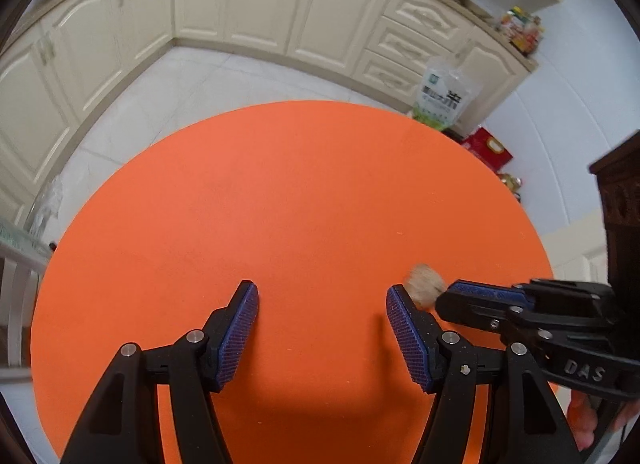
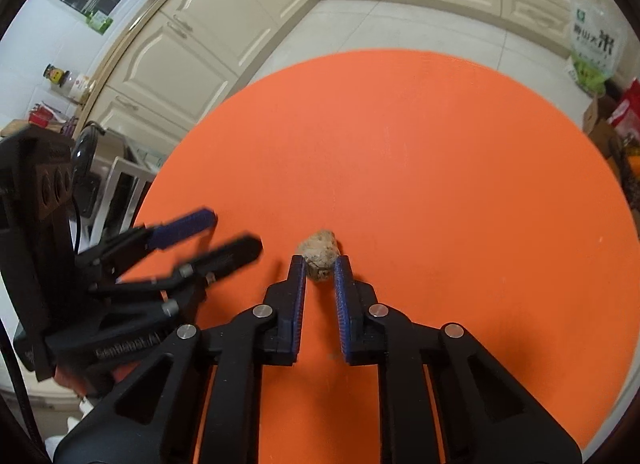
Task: Collect trash
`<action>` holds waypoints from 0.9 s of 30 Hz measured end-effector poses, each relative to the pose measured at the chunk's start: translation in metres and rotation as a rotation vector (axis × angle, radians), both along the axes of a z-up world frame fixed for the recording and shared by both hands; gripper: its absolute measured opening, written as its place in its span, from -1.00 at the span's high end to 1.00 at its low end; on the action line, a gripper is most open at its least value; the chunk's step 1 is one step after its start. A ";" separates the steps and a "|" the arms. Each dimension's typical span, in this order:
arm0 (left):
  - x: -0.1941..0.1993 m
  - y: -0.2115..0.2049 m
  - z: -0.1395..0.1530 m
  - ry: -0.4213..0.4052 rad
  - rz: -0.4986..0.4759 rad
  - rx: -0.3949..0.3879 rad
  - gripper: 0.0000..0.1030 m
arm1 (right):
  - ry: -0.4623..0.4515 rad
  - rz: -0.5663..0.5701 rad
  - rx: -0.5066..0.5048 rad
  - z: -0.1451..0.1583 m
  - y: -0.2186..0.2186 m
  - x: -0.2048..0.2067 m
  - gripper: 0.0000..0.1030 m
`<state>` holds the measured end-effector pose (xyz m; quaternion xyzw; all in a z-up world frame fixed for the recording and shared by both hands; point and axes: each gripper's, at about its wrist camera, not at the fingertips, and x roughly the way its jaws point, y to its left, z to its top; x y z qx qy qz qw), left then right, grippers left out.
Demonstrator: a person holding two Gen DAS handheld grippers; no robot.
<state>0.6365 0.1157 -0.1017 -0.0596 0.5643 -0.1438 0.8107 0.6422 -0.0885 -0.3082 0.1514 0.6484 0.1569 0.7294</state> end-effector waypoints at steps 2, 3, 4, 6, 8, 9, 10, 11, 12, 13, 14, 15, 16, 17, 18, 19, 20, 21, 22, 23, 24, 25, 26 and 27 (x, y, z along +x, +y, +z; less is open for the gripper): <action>-0.002 0.002 0.002 0.006 -0.014 -0.024 -0.21 | -0.003 -0.034 -0.029 0.000 -0.010 0.002 0.63; -0.002 0.001 0.002 0.007 -0.020 -0.030 -0.21 | -0.009 -0.054 -0.032 0.000 -0.015 0.004 0.62; -0.002 0.001 0.002 0.005 -0.037 -0.030 -0.21 | -0.008 -0.074 -0.024 -0.001 -0.021 0.006 0.62; -0.005 -0.001 0.001 -0.002 -0.051 -0.029 -0.21 | -0.008 -0.096 -0.004 -0.001 -0.029 0.009 0.62; -0.008 -0.003 -0.001 -0.006 -0.048 -0.046 -0.21 | -0.021 -0.084 -0.019 -0.001 -0.032 0.013 0.62; -0.008 -0.004 -0.003 -0.003 -0.054 -0.059 -0.21 | -0.016 -0.072 -0.024 -0.003 -0.028 0.015 0.62; -0.007 -0.003 -0.004 0.001 -0.059 -0.068 -0.21 | -0.008 -0.064 -0.012 -0.005 -0.027 0.015 0.62; -0.007 -0.001 -0.007 0.007 -0.064 -0.077 -0.17 | -0.003 -0.056 0.001 -0.007 -0.024 0.017 0.63; -0.007 -0.001 -0.009 0.014 -0.064 -0.086 -0.17 | 0.002 -0.043 0.016 -0.009 -0.022 0.017 0.63; -0.005 0.003 -0.008 0.004 -0.060 -0.092 -0.16 | 0.000 -0.039 0.023 -0.009 -0.020 0.017 0.63; -0.005 0.007 -0.009 -0.004 -0.067 -0.105 -0.10 | -0.005 -0.043 0.023 -0.008 -0.018 0.019 0.64; -0.005 0.006 -0.012 0.002 -0.070 -0.114 -0.03 | -0.004 -0.044 0.031 -0.008 -0.018 0.020 0.64; -0.006 0.010 -0.012 -0.003 -0.065 -0.116 -0.01 | -0.002 -0.049 0.043 -0.008 -0.019 0.021 0.64; -0.006 0.013 -0.013 -0.002 -0.070 -0.123 0.19 | -0.004 -0.053 0.040 -0.008 -0.020 0.021 0.64; -0.007 0.013 -0.015 0.012 -0.089 -0.141 0.28 | -0.007 -0.059 0.029 -0.008 -0.022 0.021 0.64; -0.007 0.014 -0.018 0.028 -0.109 -0.156 0.26 | -0.011 -0.070 0.018 -0.007 -0.025 0.020 0.64; -0.006 0.016 -0.018 0.020 -0.108 -0.143 0.27 | -0.012 -0.083 0.017 -0.007 -0.028 0.020 0.63; -0.007 0.019 -0.017 0.014 -0.100 -0.110 0.26 | -0.010 -0.094 0.019 -0.007 -0.031 0.019 0.62; -0.007 0.021 -0.015 0.010 -0.098 -0.099 0.26 | -0.007 -0.105 0.016 -0.007 -0.035 0.018 0.62; -0.008 0.023 -0.014 0.004 -0.100 -0.109 0.27 | -0.005 -0.110 0.012 -0.008 -0.037 0.015 0.61; -0.008 0.024 -0.013 -0.001 -0.106 -0.135 0.28 | -0.001 -0.109 0.007 -0.009 -0.036 0.014 0.59; -0.006 0.022 -0.014 0.006 -0.115 -0.152 0.28 | 0.003 -0.112 0.012 -0.010 -0.037 0.013 0.57; -0.004 0.020 -0.019 0.039 -0.134 -0.161 0.36 | 0.004 -0.116 0.019 -0.010 -0.037 0.013 0.57; -0.004 0.017 -0.019 0.028 -0.132 -0.150 0.49 | 0.005 -0.119 0.025 -0.010 -0.035 0.013 0.57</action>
